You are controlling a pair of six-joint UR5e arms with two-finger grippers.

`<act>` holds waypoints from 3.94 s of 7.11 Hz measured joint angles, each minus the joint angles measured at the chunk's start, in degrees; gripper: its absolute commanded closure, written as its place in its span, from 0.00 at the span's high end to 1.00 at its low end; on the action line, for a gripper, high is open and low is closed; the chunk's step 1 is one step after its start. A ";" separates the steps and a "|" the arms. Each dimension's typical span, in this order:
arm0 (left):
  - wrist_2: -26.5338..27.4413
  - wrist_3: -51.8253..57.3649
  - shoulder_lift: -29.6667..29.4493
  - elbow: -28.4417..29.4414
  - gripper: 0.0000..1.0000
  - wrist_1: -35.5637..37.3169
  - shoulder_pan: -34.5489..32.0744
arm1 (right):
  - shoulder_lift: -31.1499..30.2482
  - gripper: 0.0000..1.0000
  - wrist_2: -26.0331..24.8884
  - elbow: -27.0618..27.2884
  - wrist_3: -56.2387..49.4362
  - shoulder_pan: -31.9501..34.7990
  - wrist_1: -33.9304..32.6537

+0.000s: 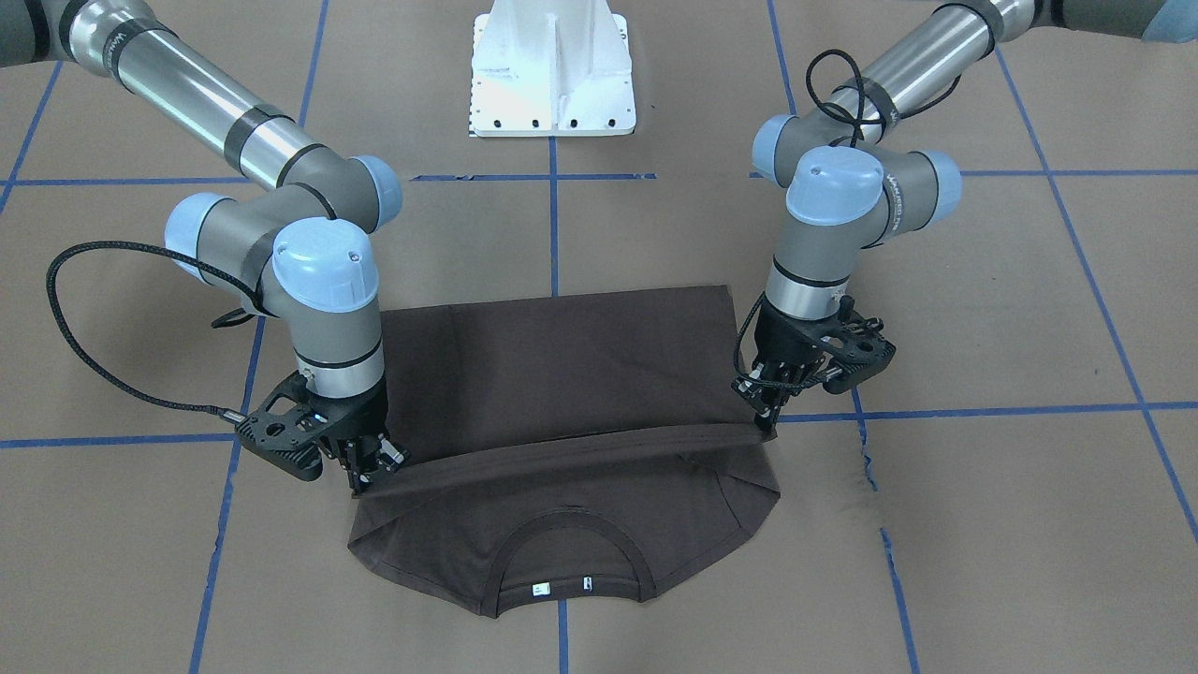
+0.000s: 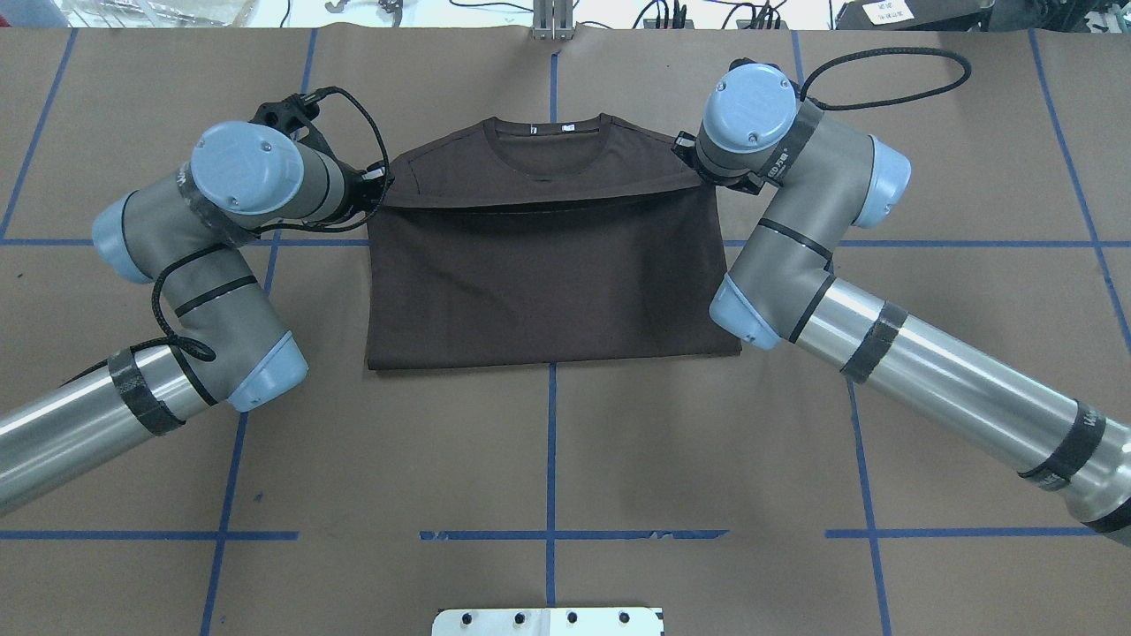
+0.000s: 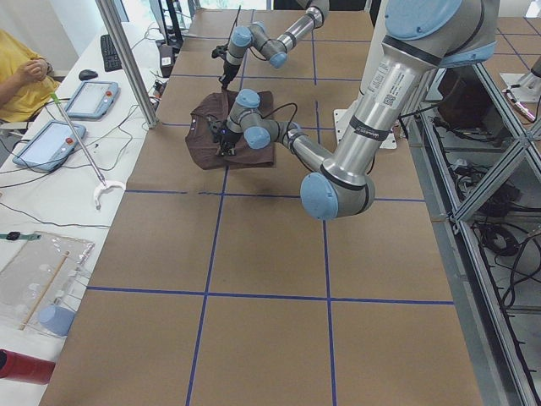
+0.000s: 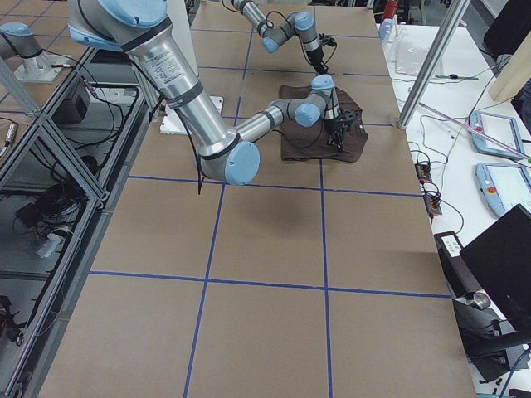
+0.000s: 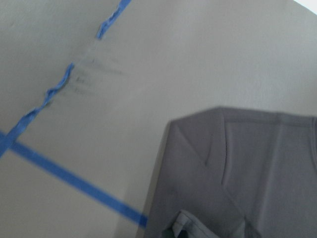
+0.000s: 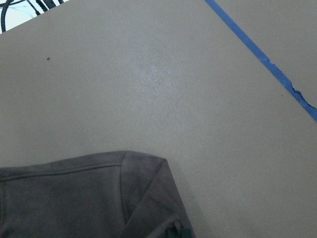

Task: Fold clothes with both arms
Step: 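Lift the hem with both grippers and fold it up onto the collar, then open both grippers and raise them off the folded shirt, then lower the right gripper to the folded shirt's nearest corner and grasp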

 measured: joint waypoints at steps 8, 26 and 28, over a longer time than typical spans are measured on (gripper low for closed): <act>2.74 2.81 -3.79 6.08 0.33 -1.31 -0.99 | 4.45 0.70 -1.15 -5.70 -1.47 1.20 0.40; 2.93 3.01 -0.01 1.98 0.38 -6.94 -1.88 | -21.14 0.00 4.08 24.88 10.13 -12.30 0.45; 2.88 2.92 -0.02 1.95 0.38 -6.89 -1.88 | -21.19 0.00 4.16 24.87 10.10 -12.32 0.45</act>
